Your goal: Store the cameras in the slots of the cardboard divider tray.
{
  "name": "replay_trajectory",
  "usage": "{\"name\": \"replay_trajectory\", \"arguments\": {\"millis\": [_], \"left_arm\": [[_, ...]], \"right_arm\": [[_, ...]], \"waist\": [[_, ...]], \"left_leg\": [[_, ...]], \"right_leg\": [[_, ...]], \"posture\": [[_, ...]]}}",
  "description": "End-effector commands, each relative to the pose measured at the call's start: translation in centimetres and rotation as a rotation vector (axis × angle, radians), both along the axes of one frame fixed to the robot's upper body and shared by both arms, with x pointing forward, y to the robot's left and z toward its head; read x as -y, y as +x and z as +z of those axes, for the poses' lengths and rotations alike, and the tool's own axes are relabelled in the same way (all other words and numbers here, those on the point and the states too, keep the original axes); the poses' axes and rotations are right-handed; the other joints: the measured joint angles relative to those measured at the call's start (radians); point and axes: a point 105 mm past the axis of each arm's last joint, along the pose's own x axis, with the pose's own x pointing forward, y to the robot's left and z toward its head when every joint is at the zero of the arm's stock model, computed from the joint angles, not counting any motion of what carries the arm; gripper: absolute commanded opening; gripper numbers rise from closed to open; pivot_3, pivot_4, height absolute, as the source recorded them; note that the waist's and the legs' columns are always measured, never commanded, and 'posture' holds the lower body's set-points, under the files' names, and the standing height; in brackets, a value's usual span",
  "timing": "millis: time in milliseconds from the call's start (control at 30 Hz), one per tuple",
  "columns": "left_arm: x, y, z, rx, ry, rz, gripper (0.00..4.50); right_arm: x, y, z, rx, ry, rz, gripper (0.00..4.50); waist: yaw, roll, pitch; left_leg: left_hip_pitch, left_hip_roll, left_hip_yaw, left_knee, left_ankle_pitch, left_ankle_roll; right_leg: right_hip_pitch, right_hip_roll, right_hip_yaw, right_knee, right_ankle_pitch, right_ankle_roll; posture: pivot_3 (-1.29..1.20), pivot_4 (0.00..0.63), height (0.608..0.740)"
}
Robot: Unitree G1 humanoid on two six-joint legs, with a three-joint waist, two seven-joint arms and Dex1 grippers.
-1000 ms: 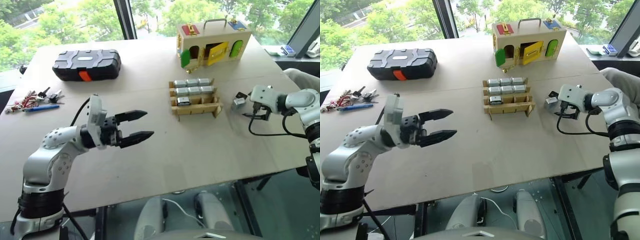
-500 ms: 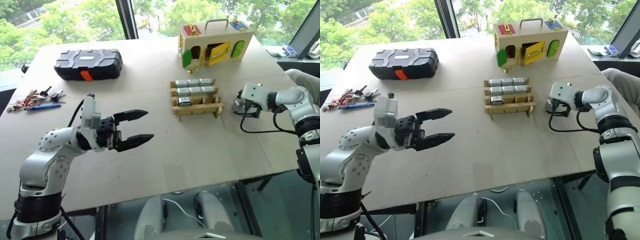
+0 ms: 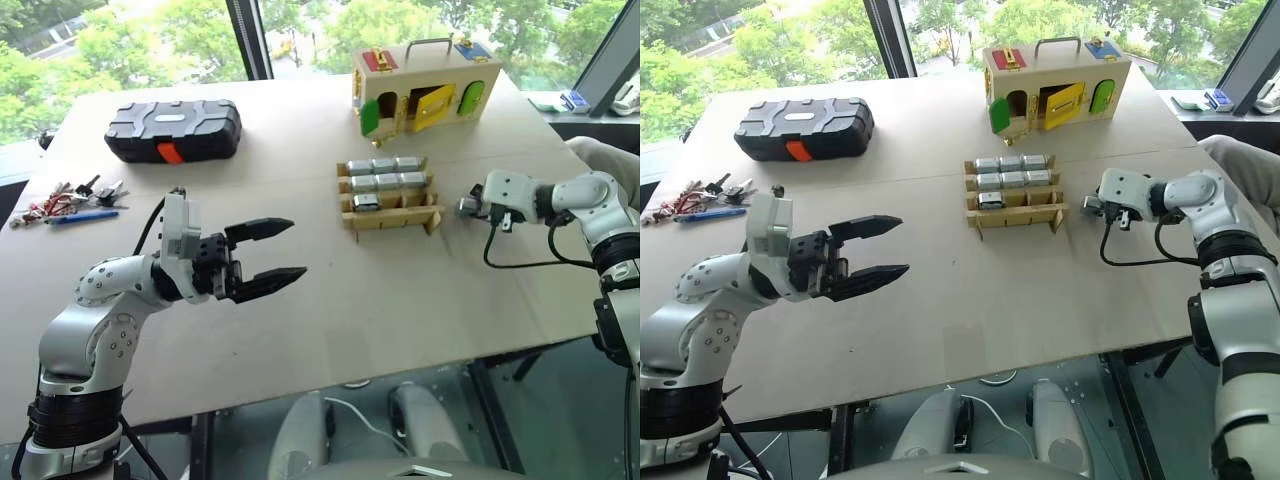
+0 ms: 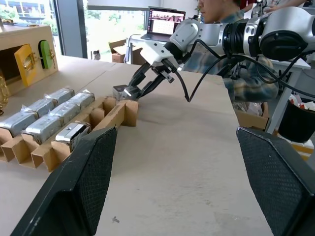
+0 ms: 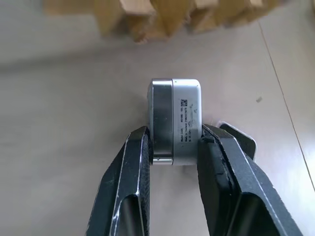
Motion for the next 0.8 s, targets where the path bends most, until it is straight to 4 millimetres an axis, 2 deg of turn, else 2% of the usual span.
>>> {"name": "replay_trajectory", "arguments": {"millis": [33, 133, 200, 333, 467, 600, 800], "left_arm": [[-0.1, 0.0, 0.1, 0.024, 0.012, -0.005, 4.03], [-0.3, 0.2, -0.5, 0.008, 0.021, 0.003, 4.03], [-0.3, 0.2, -0.8, 0.001, 0.022, 0.004, 4.03], [-0.1, 0.3, -1.0, -0.002, 0.024, 0.002, 4.03], [-0.2, 0.3, -1.1, -0.002, 0.025, 0.007, 4.03], [-0.4, 0.2, -1.1, -0.002, 0.027, 0.016, 4.03], [-0.7, -0.4, -1.2, -0.004, 0.026, 0.026, 4.03]], "right_arm": [[-0.8, -0.3, 3.4, 0.037, 0.115, 0.037, 0.83], [-3.5, -0.7, 5.7, 0.020, 0.233, 0.074, 0.83], [-5.0, -0.5, 7.1, 0.076, 0.261, 0.071, 0.83], [-7.6, -0.2, 8.7, 0.114, 0.327, 0.064, 0.83], [-9.9, -0.1, 8.4, 0.095, 0.371, 0.082, 0.83], [-11.3, -0.4, 7.3, 0.043, 0.388, 0.104, 0.83], [-11.5, -0.2, 5.7, -0.019, 0.385, 0.095, 0.83]], "waist": [[0.001, 0.000, 0.000], [0.000, 0.001, 0.001], [-0.001, 0.002, 0.001], [0.002, 0.002, 0.001], [0.010, 0.002, 0.001], [0.007, 0.002, 0.001], [0.005, 0.003, 0.002]], "left_leg": [[0.000, 0.001, 0.000, 0.000, 0.000, 0.000], [0.000, 0.002, -0.001, 0.000, 0.000, 0.000], [0.000, 0.002, 0.000, 0.000, 0.000, 0.000], [0.000, 0.002, -0.001, 0.000, 0.000, 0.000], [-0.001, 0.002, -0.001, 0.000, 0.000, 0.000], [-0.003, 0.001, -0.001, 0.000, 0.000, 0.000], [-0.003, 0.001, -0.002, -0.002, 0.000, 0.000]], "right_leg": [[0.000, 0.000, 0.000, 0.000, 0.000, 0.000], [0.000, 0.000, 0.000, 0.000, 0.000, 0.000], [0.000, 0.000, 0.000, 0.000, 0.000, 0.000], [-0.001, 0.001, -0.001, 0.002, 0.000, 0.000], [-0.001, 0.000, -0.001, 0.000, 0.000, 0.000], [-0.001, -0.001, -0.001, -0.002, 0.000, 0.000], [-0.002, -0.001, -0.002, -0.001, 0.000, 0.000]], "posture": [[0.00, 0.150, 0.740], [0.00, 0.150, 0.740], [0.00, 0.150, 0.740], [0.00, 0.150, 0.740], [0.00, 0.150, 0.740], [0.00, 0.150, 0.740], [0.00, 0.150, 0.740]]}}
